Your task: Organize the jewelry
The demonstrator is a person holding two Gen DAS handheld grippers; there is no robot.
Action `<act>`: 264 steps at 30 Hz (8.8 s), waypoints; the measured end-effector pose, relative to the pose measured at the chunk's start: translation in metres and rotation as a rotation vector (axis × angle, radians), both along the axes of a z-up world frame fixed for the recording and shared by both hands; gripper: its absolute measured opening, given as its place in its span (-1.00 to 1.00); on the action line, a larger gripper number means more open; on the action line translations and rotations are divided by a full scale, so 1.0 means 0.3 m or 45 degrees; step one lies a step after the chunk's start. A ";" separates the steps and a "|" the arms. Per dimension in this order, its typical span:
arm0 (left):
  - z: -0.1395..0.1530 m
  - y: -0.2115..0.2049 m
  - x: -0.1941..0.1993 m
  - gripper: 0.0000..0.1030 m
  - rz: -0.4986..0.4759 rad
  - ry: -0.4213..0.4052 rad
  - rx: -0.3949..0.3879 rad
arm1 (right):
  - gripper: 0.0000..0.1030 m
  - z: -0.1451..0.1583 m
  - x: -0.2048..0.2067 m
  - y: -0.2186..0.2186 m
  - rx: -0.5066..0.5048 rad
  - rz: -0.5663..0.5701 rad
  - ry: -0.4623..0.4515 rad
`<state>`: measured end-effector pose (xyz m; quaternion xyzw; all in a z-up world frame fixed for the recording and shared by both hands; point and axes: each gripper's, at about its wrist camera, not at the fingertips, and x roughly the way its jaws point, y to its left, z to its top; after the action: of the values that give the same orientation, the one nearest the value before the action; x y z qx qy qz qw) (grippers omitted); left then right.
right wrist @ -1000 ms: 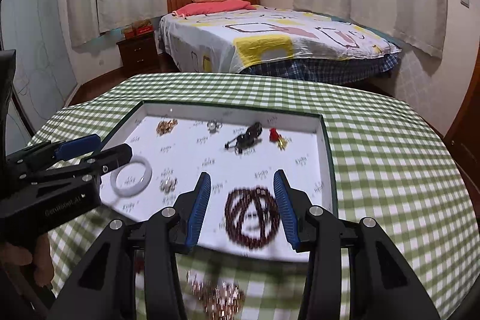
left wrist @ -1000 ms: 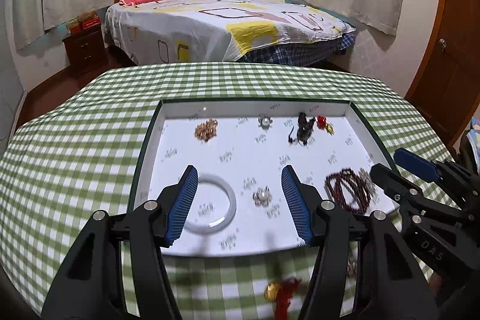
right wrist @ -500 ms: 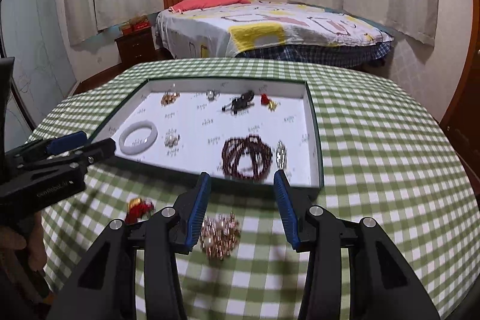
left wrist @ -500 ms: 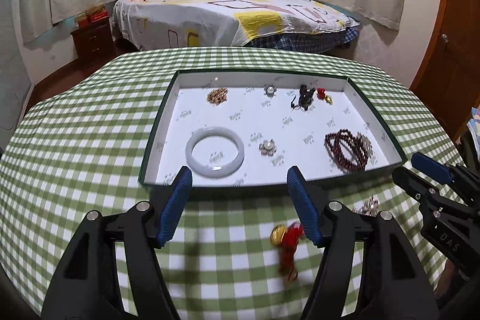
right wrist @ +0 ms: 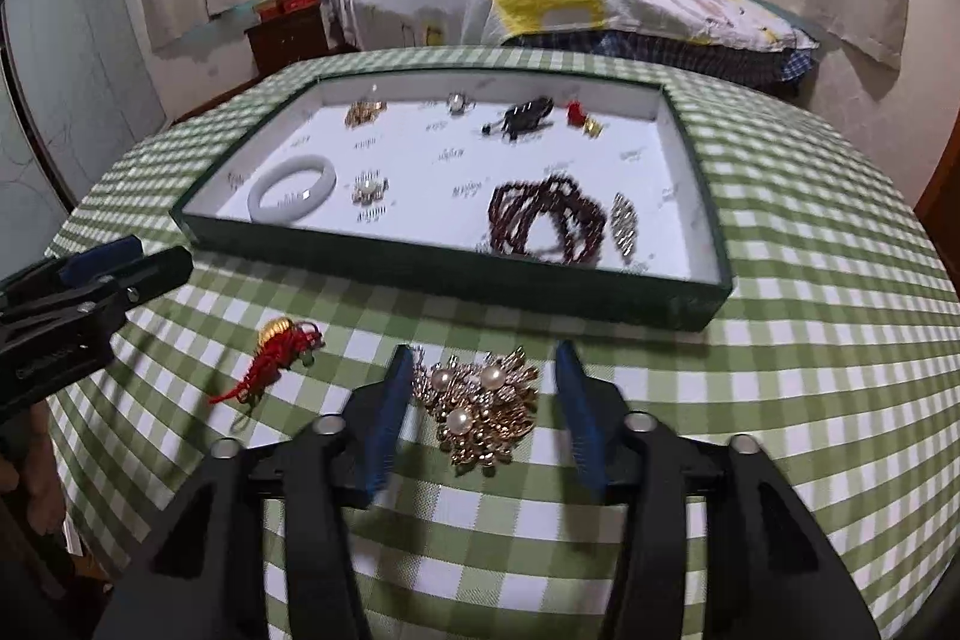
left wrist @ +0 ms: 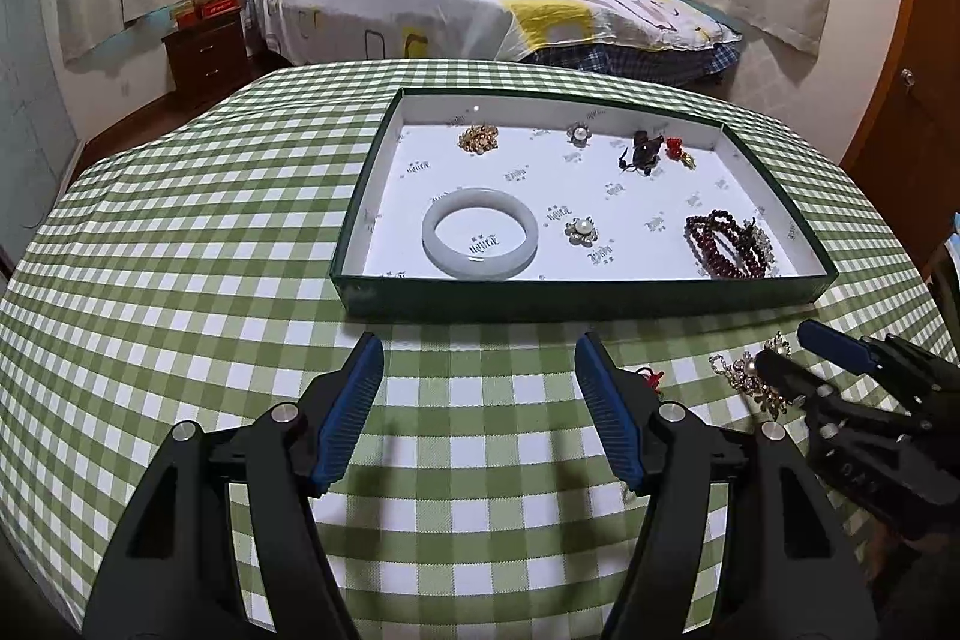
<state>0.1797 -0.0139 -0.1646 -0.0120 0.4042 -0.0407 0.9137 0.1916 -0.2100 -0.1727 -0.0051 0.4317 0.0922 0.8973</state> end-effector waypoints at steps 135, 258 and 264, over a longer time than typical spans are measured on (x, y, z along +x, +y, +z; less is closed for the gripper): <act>0.250 -0.098 0.394 -0.79 -0.083 -0.323 -0.017 | -0.75 0.379 0.312 -0.034 0.063 -0.009 -0.492; 0.560 0.002 -0.387 0.89 0.148 -0.529 0.036 | 0.44 0.599 -0.362 -0.039 -0.019 -0.126 -0.594; 0.555 0.005 -0.383 0.91 0.154 -0.527 0.050 | 0.44 0.598 -0.363 -0.029 -0.023 -0.124 -0.592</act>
<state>0.0647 -0.0122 0.0018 -0.0100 0.2074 0.0204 0.9780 0.0827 -0.2187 0.0066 -0.0134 0.2141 0.0415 0.9758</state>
